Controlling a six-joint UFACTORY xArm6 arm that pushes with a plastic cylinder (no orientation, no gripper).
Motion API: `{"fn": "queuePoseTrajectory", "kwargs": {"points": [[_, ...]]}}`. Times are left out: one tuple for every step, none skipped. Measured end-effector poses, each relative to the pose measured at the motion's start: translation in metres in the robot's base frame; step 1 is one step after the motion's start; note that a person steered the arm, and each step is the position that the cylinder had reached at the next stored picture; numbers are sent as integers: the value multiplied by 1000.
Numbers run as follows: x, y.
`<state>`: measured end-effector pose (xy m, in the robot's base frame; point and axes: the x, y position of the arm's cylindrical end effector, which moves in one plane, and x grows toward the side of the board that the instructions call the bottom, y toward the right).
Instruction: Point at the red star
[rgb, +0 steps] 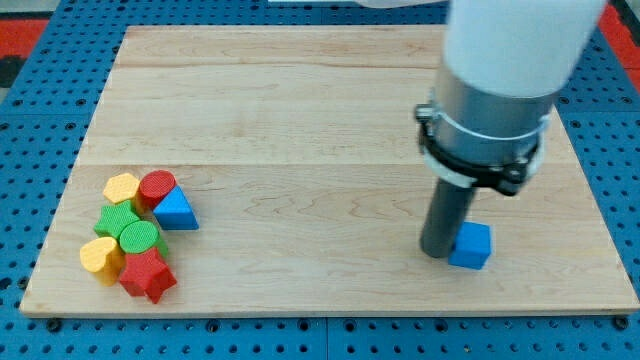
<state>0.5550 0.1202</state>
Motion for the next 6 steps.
{"fn": "queuePoseTrajectory", "kwargs": {"points": [[61, -32], [64, -40], [63, -171], [64, -266], [63, -275], [60, -335]]}}
